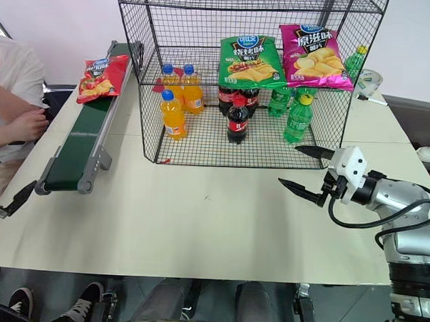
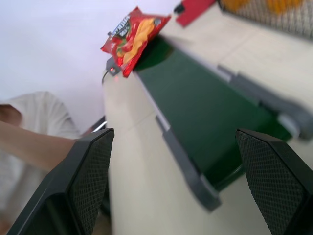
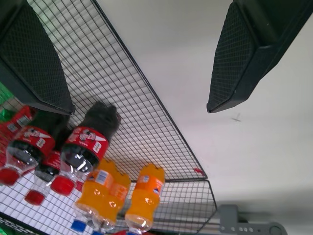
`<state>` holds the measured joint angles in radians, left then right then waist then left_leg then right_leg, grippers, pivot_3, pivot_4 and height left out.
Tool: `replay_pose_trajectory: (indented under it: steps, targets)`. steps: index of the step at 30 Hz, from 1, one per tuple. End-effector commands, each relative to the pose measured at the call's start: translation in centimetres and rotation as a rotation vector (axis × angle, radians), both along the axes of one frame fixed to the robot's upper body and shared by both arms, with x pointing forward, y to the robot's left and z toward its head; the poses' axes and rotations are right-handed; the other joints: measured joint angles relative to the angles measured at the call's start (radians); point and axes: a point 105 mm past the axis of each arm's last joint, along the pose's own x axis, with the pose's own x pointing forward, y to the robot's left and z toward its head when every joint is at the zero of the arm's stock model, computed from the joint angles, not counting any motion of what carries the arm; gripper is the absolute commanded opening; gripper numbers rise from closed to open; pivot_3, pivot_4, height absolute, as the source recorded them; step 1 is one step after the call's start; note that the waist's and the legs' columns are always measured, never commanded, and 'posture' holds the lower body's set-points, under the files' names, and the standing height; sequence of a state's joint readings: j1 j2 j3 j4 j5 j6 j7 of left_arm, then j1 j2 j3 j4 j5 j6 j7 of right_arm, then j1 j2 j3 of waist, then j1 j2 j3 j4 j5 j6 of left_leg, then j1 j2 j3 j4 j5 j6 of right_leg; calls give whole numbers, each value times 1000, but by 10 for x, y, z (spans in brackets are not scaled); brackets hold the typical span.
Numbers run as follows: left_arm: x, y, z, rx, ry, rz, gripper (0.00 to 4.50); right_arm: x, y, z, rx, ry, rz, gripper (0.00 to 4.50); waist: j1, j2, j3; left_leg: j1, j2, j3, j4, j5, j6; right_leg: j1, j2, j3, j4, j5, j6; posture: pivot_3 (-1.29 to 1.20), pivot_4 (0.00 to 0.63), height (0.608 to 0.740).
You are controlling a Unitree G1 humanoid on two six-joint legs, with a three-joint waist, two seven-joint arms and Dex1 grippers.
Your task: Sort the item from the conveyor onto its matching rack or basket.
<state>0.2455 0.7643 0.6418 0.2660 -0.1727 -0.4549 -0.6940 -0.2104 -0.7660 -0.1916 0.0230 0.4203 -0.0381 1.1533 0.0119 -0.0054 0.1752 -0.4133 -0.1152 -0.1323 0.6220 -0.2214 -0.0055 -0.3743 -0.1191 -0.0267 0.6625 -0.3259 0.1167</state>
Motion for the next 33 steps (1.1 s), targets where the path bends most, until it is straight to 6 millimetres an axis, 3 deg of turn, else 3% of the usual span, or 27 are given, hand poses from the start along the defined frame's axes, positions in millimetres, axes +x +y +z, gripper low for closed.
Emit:
replay_pose_trajectory:
  steps: [1,5,11,21,33]
  targets:
    - [-1,3,6,171,-32,19,4124,-12,30,8,59,-27,105,4500,0,0,0,0,0,0,0,0,0,0,0,0,0,0,0,0,150,740]
    - [3,8,7,345,-53,52,4124,-34,64,8,110,13,265,4500,0,0,0,0,0,0,-1,0,0,0,0,0,0,0,0,0,150,740]
    - [11,-11,-4,516,-65,-43,4124,-54,94,-5,108,98,451,4500,1,-1,0,0,0,0,-1,0,0,-1,0,0,-1,0,1,0,150,740]
    - [10,-19,-5,709,-141,-53,4124,-33,99,-17,211,223,392,4500,-1,-1,0,0,0,0,-2,0,0,-2,1,0,0,1,1,0,150,740]
    - [17,-20,-14,726,-153,-15,4124,-29,99,-23,220,277,330,4500,0,-2,-1,0,0,0,-2,0,0,-2,1,0,1,1,1,0,150,740]
